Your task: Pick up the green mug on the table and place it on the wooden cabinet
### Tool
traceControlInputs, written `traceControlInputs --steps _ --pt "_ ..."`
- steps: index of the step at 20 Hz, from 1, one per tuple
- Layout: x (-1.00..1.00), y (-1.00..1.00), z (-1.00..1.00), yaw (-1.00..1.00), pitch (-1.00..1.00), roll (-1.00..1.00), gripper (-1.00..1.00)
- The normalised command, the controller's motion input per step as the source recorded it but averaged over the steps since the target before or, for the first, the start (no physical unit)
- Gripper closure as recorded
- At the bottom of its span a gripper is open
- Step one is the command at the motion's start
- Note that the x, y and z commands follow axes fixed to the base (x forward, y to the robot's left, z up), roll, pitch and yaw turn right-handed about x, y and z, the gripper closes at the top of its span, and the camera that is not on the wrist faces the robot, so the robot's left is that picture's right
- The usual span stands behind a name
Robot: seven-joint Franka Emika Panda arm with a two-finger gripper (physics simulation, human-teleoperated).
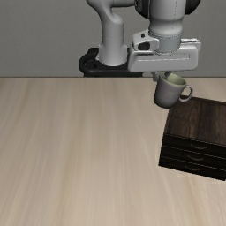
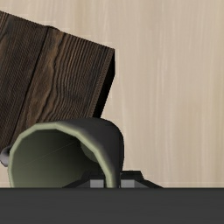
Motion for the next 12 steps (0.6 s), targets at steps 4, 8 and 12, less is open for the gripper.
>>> traceControlInputs --steps 4,8,12 --pt "0.00 1.00 0.00 0.00 0.00 0.00 1.00" --pt "0.00 1.00 0.00 0.00 0.00 0.00 1.00" --pt "0.75 0.25 0.00 0.00 0.00 0.00 1.00"
